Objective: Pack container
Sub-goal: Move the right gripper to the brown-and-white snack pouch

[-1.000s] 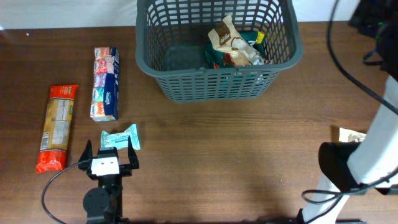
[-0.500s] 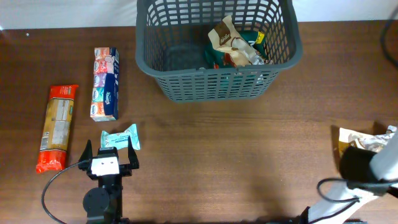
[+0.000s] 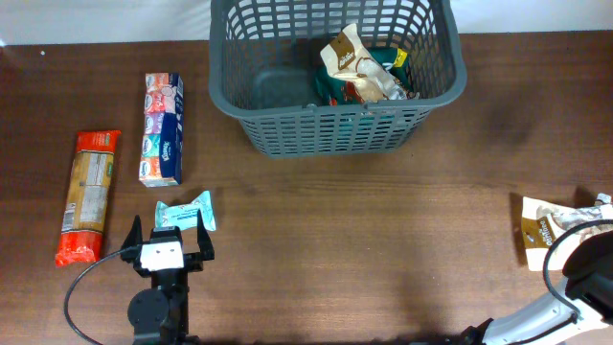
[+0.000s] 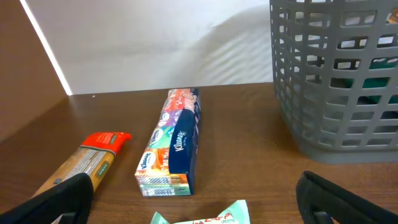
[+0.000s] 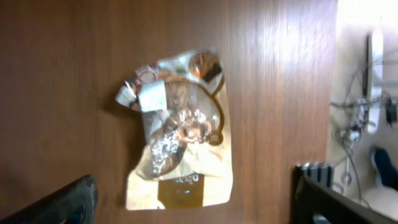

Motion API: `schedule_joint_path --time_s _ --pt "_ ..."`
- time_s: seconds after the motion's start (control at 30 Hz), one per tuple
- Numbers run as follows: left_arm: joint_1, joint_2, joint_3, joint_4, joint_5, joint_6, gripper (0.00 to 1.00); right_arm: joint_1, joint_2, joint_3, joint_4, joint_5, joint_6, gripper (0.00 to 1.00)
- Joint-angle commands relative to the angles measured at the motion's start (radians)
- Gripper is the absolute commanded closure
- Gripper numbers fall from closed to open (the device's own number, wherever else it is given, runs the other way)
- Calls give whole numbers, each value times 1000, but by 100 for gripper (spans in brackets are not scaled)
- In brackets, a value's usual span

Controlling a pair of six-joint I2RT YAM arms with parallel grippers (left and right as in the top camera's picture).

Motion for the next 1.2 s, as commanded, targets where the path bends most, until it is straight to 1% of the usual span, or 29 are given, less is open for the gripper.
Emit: schedule_joint_path --time_s 0.0,0.07,0.2,0.27,0.4,0.47,0.87,1.17 --pt "2 -6 -4 -2 7 -9 1 4 -10 -105 41 -50 49 1" --pt "2 -6 -4 -2 7 -9 1 4 -10 -175 100 -77 34 1" --pt "2 -6 -4 -2 7 -9 1 4 -10 -303 240 -142 -62 1" --pt "2 -6 -4 -2 7 -9 1 3 -10 -364 287 -156 -84 1" --pt "2 -6 -4 -2 7 -9 1 3 -10 -482 406 -209 -204 1" --pt "2 -6 -4 -1 6 -9 1 3 -10 -533 446 -219 -226 1" --pt "2 -6 -4 -2 6 -9 1 -32 -10 -703 546 -211 -232 1" --pt "2 -6 -4 -2 6 -9 1 -55 -10 -713 597 -215 -328 1"
